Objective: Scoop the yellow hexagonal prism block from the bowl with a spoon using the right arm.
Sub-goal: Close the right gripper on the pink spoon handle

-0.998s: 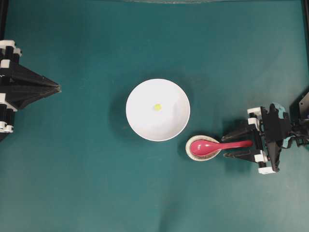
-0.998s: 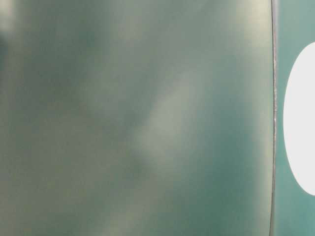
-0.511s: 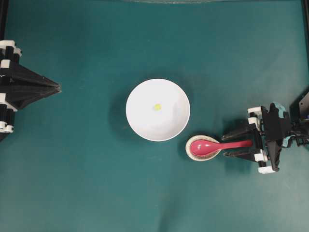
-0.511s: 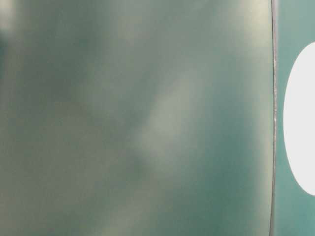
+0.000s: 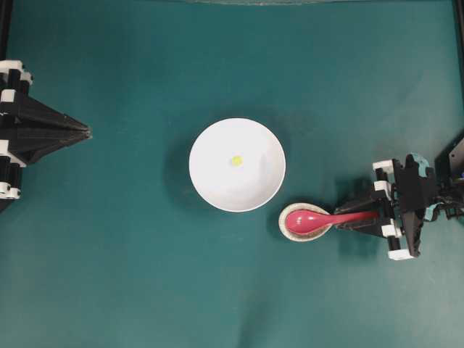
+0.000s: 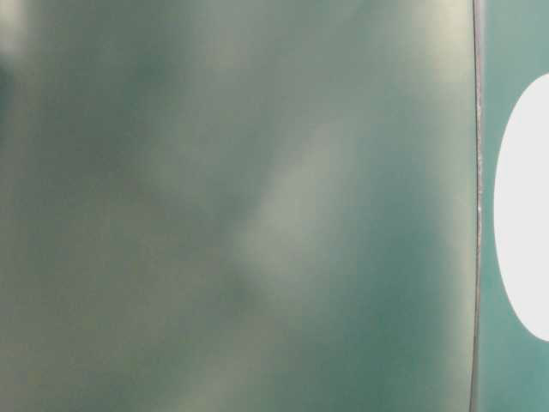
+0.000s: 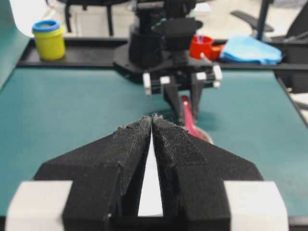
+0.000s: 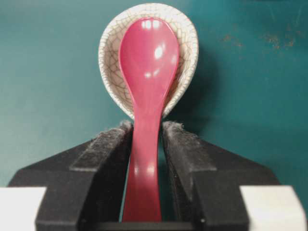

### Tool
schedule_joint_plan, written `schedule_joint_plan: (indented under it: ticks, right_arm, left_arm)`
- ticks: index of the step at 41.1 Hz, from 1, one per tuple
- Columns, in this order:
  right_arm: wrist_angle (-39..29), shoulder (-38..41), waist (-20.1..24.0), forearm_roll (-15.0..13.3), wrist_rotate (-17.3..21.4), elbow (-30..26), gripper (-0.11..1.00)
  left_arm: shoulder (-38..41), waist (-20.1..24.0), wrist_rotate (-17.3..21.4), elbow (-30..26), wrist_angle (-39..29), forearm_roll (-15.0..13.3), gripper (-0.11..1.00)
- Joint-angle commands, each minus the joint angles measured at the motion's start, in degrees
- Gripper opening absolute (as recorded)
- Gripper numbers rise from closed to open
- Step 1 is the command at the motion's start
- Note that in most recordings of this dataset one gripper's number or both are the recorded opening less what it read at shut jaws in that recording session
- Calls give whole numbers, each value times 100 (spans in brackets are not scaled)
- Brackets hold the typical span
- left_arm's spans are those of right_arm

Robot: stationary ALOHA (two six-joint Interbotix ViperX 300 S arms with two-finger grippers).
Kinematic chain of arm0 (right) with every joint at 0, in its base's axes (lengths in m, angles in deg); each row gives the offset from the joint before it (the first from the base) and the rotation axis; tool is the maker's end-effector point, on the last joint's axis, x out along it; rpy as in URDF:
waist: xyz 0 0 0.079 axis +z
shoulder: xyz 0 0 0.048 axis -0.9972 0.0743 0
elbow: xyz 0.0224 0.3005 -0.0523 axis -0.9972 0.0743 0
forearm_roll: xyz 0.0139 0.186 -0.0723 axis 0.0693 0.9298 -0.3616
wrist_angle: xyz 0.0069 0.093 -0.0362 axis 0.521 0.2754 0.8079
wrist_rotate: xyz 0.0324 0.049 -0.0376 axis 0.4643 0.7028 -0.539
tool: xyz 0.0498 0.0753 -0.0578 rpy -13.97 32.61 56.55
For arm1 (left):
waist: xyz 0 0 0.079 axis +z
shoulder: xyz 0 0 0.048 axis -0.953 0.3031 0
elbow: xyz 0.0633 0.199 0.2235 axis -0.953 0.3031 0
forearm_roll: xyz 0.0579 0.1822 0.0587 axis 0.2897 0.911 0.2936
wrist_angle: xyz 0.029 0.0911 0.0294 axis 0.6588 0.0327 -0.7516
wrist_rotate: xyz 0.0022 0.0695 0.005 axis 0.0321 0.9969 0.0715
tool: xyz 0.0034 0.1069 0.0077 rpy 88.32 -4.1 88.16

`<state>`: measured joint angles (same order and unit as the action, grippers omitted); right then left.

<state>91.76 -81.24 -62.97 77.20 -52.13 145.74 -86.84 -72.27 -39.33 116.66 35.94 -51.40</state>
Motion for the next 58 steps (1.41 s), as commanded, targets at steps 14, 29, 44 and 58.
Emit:
schedule_joint_plan:
  ticks: [14, 29, 44, 58]
  right_arm:
    - [26, -62, 35, 18, 9, -18, 23]
    - [0, -229, 35, 18, 9, -18, 19]
    - [-527, -615, 35, 88, 105, -26, 30]
    - [-659, -729, 35, 105, 62, -44, 47]
  left_arm:
    - [44, 9, 9, -158, 35, 18, 11]
    - [53, 9, 0, -158, 9, 18, 11]
    - [53, 9, 0, -158, -26, 18, 11]
    - [44, 9, 0, -158, -26, 18, 11]
